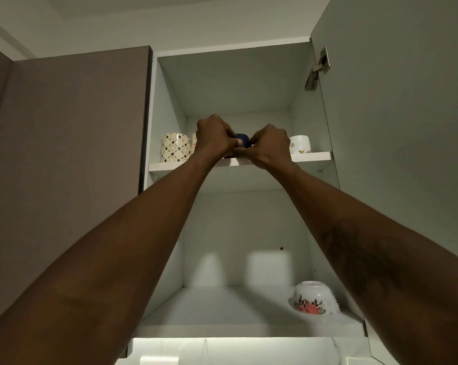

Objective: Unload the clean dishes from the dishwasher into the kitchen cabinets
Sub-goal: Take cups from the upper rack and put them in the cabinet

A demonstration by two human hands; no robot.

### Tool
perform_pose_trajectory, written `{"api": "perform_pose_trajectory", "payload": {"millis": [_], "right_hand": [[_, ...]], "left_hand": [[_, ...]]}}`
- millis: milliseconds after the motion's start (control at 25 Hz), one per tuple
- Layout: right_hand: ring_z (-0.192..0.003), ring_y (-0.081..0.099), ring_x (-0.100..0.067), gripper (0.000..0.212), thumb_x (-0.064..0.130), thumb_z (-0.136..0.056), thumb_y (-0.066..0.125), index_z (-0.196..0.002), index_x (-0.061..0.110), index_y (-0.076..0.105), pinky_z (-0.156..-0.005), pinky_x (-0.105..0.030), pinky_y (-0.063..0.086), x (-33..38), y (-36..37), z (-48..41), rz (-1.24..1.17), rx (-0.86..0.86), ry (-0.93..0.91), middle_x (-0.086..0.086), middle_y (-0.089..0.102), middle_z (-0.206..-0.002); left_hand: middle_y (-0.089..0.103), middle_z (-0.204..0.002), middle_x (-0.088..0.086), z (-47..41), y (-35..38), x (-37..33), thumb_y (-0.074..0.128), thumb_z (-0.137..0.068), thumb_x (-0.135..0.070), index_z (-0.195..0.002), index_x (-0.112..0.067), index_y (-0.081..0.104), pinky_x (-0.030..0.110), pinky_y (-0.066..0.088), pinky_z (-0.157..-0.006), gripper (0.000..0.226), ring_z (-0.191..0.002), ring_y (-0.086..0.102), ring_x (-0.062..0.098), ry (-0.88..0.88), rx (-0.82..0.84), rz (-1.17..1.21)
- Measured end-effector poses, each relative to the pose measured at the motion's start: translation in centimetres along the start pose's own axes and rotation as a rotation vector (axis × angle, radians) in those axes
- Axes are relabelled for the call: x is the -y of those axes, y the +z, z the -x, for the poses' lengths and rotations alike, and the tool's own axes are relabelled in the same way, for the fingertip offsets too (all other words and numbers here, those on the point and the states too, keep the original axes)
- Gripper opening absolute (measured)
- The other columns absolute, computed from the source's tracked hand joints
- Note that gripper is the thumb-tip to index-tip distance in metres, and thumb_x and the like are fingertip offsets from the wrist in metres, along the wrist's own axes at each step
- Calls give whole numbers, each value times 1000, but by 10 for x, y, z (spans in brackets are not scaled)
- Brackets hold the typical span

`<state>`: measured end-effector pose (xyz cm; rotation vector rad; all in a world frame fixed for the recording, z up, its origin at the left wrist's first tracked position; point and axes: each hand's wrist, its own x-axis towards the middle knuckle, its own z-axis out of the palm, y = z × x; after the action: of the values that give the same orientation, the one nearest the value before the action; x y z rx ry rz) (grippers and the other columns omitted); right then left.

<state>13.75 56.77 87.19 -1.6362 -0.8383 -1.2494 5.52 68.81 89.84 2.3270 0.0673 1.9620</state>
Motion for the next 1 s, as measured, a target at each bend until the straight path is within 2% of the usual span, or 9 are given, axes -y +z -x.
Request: {"api": "perform_pose_trajectory", "payload": {"millis": [240, 400, 480, 560, 680, 800, 840, 920, 1000], "right_hand": [[-71, 66, -22, 30, 41, -74, 74, -82, 12, 77, -64, -29, 51, -3, 9, -2, 59, -12, -3, -6, 71, -75], [-69, 53, -22, 28, 34, -87, 60, -80, 8, 69, -65, -27, 34, -4, 11, 9, 111, 6, -40, -9, 62, -76], [-71, 47, -23, 30, 31, -94, 51, -77, 9, 62, -67, -28, 28, -3, 5, 18, 163, 5, -78, -9, 56, -75], [-74, 46, -25, 35, 31, -100, 45, -79, 8, 62, -70, -31, 28, -3, 4, 27, 167, 7, -125, -10, 54, -75], [-80, 55, -30, 39, 29, -104, 40, -85, 8, 67, -77, -36, 37, -13, 14, 44, 146, -23, -314, -13, 63, -76], [-102, 56, -28, 32, 29, -101, 43, -121, 12, 62, -100, -41, 40, -32, 20, 63, 243, -78, -454, -9, 67, -104], [-113, 54, -28, 41, 29, -96, 50, -133, 13, 55, -109, -43, 36, -35, 19, 69, 278, -66, -464, -9, 64, -118], [-135, 44, -30, 63, 29, -87, 62, -146, 13, 45, -121, -47, 24, -37, 19, 82, 289, -24, -431, -12, 52, -142], [-143, 38, -31, 63, 31, -88, 63, -146, 13, 46, -123, -48, 20, -33, 20, 98, 203, -31, -384, -14, 46, -150]], "left_hand": [[77, -90, 4, 13, 15, 5, 77, -76, -18, -95, -15, 81, 19, 44, -78, 20, -84, 69, 15, 41, 40, -58], [76, -88, 5, 21, 24, 7, 67, -83, -14, -95, -13, 81, 17, 36, -76, 18, -78, 67, 14, 28, -34, -42], [76, -90, 7, 25, 24, 9, 63, -85, -12, -95, -12, 80, 19, 40, -76, 20, -79, 65, 13, 32, -60, -12], [75, -94, 8, 32, 24, 8, 60, -89, -12, -97, -11, 79, 24, 46, -74, 21, -81, 65, 16, 51, -72, 9], [72, -95, 9, 48, 22, 6, 54, -96, -12, -105, -10, 74, 26, 41, -70, 21, -83, 64, 21, 100, -61, 32], [71, -95, 9, 73, 20, 9, 53, -97, -14, -113, -15, 68, 30, 49, -70, 22, -82, 64, 23, 186, -38, -49], [70, -97, 8, 81, 19, 11, 53, -96, -14, -114, -16, 66, 33, 52, -74, 22, -86, 64, 24, 203, -26, -82], [66, -115, 7, 96, 18, 14, 57, -94, -13, -124, -17, 61, 38, 52, -88, 31, -106, 60, 27, 209, 11, -114], [52, -144, 7, 111, 16, 13, 62, -94, -19, -144, -16, 47, 42, 39, -110, 52, -135, 44, 26, 199, 65, -165]]}}
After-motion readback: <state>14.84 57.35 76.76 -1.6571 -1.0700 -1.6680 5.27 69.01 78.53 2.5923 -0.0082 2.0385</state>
